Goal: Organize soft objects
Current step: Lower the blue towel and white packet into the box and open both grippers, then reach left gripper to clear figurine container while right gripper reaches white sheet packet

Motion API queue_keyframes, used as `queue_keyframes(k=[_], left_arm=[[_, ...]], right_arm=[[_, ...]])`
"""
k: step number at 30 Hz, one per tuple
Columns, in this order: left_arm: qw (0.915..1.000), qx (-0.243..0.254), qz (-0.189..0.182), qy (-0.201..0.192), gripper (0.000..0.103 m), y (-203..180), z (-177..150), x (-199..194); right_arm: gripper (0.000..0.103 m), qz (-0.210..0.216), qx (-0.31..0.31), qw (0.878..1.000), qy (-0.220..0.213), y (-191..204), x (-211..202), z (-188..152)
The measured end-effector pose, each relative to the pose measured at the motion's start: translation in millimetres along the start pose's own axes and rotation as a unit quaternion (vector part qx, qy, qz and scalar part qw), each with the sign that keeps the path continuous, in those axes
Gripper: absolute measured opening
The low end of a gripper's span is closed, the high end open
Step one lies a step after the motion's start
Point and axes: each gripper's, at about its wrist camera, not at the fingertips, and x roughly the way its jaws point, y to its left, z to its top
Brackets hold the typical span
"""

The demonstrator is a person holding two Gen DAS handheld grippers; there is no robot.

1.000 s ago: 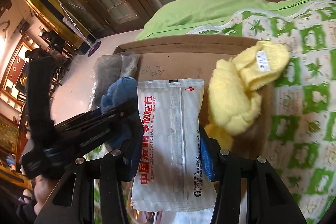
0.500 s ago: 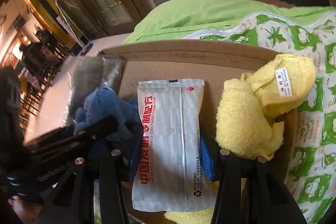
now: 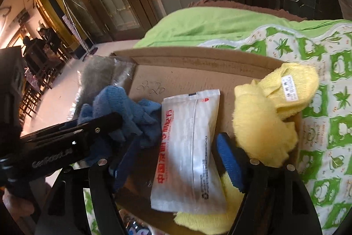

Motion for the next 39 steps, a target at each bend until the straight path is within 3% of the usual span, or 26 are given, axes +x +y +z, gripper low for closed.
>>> queue_keyframes(k=[3, 4, 6, 13, 19, 24, 28, 39], left_arm=[[1.0000, 0.000, -0.004, -0.004, 0.059, 0, -2, -8], [1.0000, -0.001, -0.004, -0.004, 0.066, 0, -3, -11], [0.9999, -0.001, -0.007, -0.012, 0.071, 0, -6, -20], [0.9995, 0.013, -0.014, -0.024, 0.071, -1, -46, -53], [0.9982, 0.057, 0.012, -0.012, 0.072, -11, -111, -66], [0.9978, 0.065, -0.002, 0.012, 0.072, -15, -152, -71], [0.9985, 0.040, -0.027, 0.028, 0.072, -12, -173, -70], [0.9979, 0.049, -0.005, 0.042, 0.072, -15, -195, -70]], right_arm=[[0.082, 0.006, 0.001, 1.000, -0.014, -1, -17, -5], [0.083, 0.008, 0.002, 1.000, -0.017, -1, -22, -7], [0.085, 0.012, 0.005, 1.000, -0.021, -5, -34, -12], [0.102, 0.017, 0.041, 0.999, -0.012, -27, -74, -41], [0.103, 0.026, 0.097, 0.995, 0.016, -53, -104, -71], [0.103, 0.037, 0.159, 0.985, 0.054, -73, -124, -100], [0.103, 0.047, 0.178, 0.979, 0.085, -78, -129, -117], [0.103, 0.041, 0.153, 0.981, 0.112, -61, -109, -117]])
